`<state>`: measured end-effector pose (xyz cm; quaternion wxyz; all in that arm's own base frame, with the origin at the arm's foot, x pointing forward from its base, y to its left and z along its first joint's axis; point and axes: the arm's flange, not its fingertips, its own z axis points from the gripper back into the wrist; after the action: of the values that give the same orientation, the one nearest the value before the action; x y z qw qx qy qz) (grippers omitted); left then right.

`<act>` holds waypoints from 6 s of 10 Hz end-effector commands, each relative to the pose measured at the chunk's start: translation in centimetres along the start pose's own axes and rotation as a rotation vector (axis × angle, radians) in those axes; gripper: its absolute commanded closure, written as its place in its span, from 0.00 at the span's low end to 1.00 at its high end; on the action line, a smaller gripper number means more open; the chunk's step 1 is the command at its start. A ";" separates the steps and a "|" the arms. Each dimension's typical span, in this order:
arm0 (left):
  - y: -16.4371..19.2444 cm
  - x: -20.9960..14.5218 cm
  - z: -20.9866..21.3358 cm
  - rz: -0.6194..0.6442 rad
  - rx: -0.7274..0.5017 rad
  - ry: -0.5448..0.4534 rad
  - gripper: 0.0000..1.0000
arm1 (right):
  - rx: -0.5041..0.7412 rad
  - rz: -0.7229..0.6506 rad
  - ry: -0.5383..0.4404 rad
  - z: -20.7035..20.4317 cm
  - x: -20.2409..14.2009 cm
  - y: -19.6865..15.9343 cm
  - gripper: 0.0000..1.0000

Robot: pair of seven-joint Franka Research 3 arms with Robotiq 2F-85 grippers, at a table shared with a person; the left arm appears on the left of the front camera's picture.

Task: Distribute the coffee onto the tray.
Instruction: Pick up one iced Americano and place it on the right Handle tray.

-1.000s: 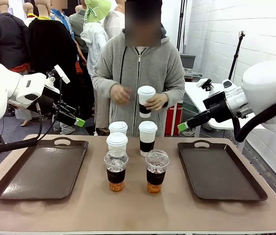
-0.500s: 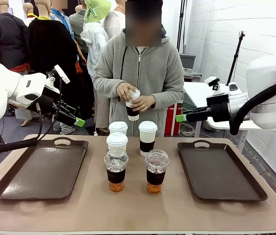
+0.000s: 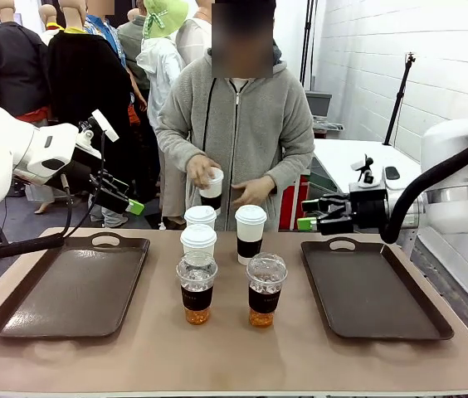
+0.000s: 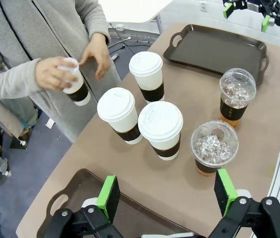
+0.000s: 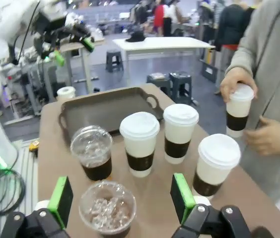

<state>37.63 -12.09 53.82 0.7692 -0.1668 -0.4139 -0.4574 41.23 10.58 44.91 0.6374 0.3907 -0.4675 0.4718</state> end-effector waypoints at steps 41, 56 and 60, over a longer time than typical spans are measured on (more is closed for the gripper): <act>0.1 -0.2 -0.1 0.007 -0.007 -0.003 0.00 | 0.246 -0.002 -0.068 -7.8 -18.1 -4.4 0.00; 0.1 -0.2 -0.1 0.007 -0.007 -0.003 0.00 | 0.352 -0.024 -0.092 -13.4 -19.0 -3.3 0.00; 0.1 -0.2 -0.1 0.007 -0.007 -0.003 0.00 | 0.368 -0.045 -0.129 -12.7 -18.8 -3.0 0.33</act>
<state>37.60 -12.12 53.84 0.7700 -0.1691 -0.4141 -0.4550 44.85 17.15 23.22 0.5447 0.5253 -0.3856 0.5280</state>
